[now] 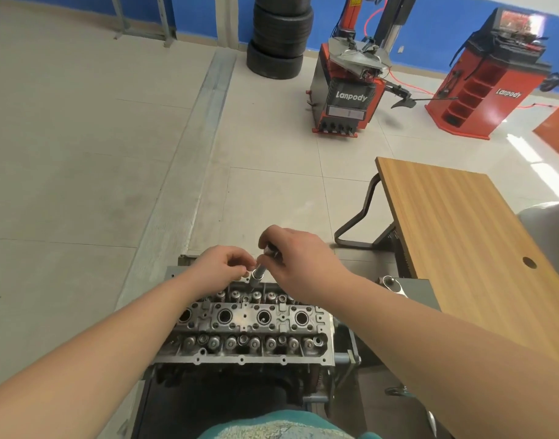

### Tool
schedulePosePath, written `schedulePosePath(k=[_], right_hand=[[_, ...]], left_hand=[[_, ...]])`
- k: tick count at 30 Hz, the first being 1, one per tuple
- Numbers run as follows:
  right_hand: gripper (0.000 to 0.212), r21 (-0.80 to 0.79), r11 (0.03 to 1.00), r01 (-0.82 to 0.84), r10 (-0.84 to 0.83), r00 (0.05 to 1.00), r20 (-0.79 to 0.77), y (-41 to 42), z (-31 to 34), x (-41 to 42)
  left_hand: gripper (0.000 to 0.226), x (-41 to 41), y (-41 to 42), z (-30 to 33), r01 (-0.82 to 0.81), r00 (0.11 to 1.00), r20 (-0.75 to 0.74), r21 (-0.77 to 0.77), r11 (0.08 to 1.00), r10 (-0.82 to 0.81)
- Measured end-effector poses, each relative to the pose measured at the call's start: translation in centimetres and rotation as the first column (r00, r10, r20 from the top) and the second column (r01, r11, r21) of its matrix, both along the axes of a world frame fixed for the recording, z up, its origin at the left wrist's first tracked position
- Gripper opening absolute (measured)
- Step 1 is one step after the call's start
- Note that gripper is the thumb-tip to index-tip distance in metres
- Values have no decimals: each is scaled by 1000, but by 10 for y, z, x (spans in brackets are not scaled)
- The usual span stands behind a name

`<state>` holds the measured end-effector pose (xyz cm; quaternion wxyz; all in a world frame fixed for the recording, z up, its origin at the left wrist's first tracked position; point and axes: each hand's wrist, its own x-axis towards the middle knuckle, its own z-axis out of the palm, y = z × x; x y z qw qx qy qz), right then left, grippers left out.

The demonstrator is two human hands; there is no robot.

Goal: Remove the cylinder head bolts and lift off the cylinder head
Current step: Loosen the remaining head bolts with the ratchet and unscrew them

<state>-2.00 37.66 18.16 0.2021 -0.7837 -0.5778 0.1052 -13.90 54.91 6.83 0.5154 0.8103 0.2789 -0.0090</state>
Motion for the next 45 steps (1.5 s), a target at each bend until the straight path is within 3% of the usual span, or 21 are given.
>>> schedulePosePath(k=[8,17,26,34,45], right_hand=[[19,-96,992,-87,88,996,11,11,-25,-15],[15,-100,988,-114,122,989,80,17,-35,-18],[24,-111,993,42,-41,999,10,22,-39,-17],[26,-55,995,88,-93,991,-98,18,-48,-26],[19,-82,997,-16,9,996,-84,16,-44,-20]], left_hand=[[30,-23,1,-7,-116,991,45,-157,981,125],[28,-27,-8,10,-41,987,143,-208,977,72],[30,-26,-18,13,57,984,176,-225,973,-17],[21,-30,-18,17,111,988,117,-49,993,-105],[30,-31,-42,17,-56,987,150,6,998,54]])
